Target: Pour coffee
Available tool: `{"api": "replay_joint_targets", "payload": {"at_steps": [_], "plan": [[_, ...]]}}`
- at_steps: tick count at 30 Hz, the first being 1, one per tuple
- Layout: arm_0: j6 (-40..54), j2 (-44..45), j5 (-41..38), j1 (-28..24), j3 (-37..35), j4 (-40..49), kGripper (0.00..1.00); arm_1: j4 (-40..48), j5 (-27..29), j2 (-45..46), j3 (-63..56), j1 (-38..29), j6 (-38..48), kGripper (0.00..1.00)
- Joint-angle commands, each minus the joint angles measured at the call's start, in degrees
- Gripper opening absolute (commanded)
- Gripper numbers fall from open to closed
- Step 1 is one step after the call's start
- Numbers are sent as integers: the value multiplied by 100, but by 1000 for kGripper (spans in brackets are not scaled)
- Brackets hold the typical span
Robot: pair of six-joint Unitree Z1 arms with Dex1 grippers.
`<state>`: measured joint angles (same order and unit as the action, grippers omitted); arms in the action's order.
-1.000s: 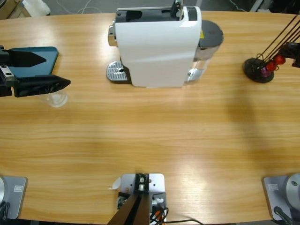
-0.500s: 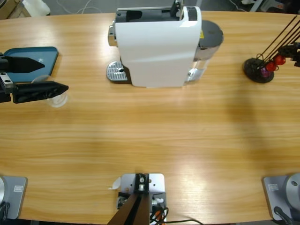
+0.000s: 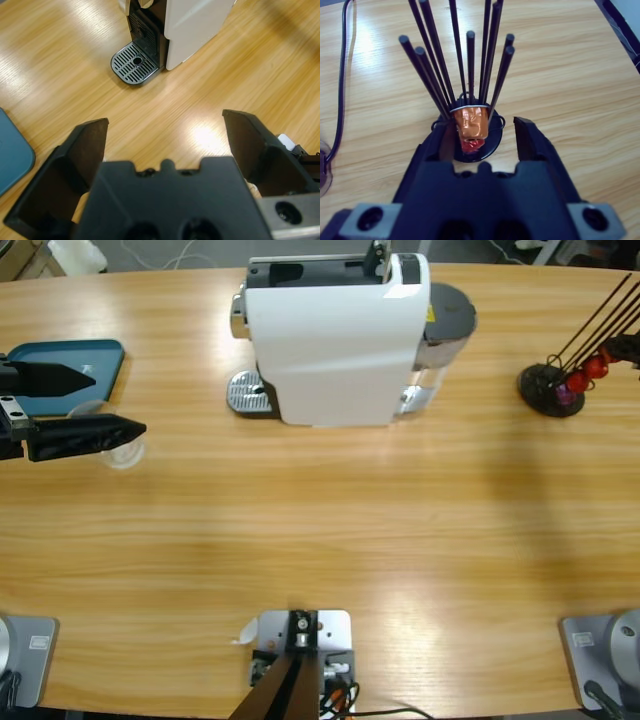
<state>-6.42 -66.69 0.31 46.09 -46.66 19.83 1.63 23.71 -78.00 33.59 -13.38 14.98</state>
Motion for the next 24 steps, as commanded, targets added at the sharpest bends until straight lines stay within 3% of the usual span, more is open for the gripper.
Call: {"api": "replay_joint_targets", "payload": {"at_steps": [1,21,24], "plan": [[-53,135,80,41,219,-50,991,-84,-8,-51,-204,-24,-57,352],[-35,138,88,42,254,-50,991,-31,-152,-320,-178,-95,-58,352],[-37,138,101,42,254,-50,991,-22,-165,-316,-178,-95,-108,218]]}}
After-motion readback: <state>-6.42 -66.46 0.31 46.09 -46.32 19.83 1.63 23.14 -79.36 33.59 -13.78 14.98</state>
